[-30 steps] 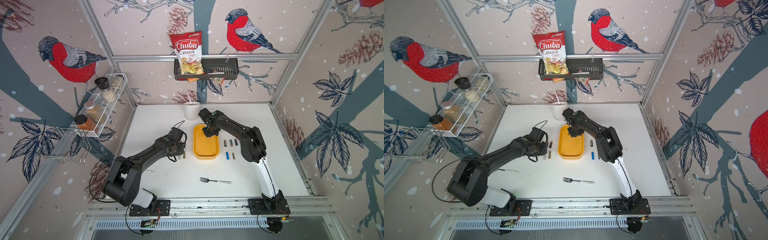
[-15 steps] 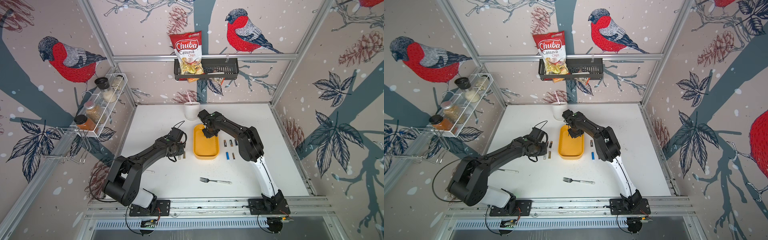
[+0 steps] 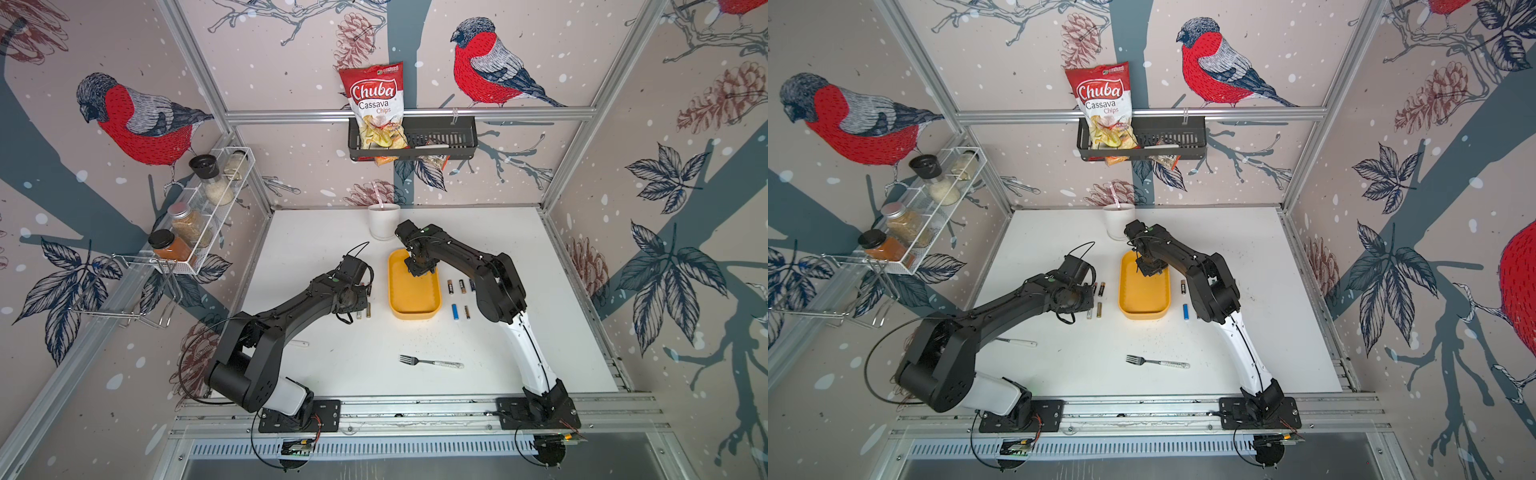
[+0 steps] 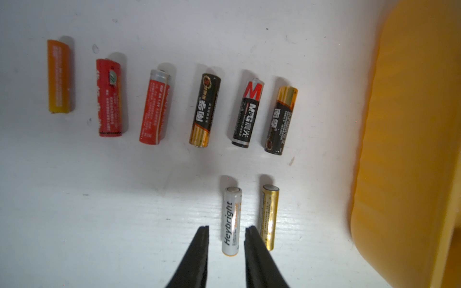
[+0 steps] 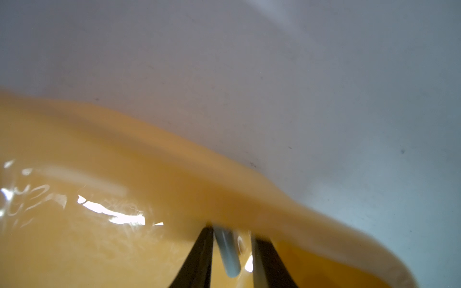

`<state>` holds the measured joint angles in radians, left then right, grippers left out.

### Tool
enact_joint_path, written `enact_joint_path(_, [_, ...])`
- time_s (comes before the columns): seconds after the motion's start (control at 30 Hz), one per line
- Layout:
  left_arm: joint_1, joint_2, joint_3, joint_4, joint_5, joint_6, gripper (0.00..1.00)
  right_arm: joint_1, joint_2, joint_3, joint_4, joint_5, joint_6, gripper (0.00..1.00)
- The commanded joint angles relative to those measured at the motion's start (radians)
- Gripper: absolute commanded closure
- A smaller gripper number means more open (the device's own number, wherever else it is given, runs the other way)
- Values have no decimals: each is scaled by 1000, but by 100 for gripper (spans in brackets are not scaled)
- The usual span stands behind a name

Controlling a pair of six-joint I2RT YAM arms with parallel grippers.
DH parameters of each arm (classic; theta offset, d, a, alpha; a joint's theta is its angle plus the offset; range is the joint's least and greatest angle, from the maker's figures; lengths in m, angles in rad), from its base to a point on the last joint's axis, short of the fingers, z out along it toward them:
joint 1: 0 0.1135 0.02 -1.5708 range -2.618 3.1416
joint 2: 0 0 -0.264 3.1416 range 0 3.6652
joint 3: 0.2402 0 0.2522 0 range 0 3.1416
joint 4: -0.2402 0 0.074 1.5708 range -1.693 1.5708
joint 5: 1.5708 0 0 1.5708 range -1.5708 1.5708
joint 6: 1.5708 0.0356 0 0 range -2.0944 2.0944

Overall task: Take the batteries out of the storage box
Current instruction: Pick up the battery from the storage box.

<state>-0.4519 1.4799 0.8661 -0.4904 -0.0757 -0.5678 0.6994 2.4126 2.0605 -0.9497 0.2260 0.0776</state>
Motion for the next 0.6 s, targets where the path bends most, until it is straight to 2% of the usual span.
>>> enact_joint_path(0.0, [1, 0, -1, -17, -2, 14, 70, -1, 3, -1, -24, -47, -10, 72])
enact_joint_path(0.57, [2, -8, 2, -18, 2, 16, 70, -4, -25, -68, 1, -213, 14, 81])
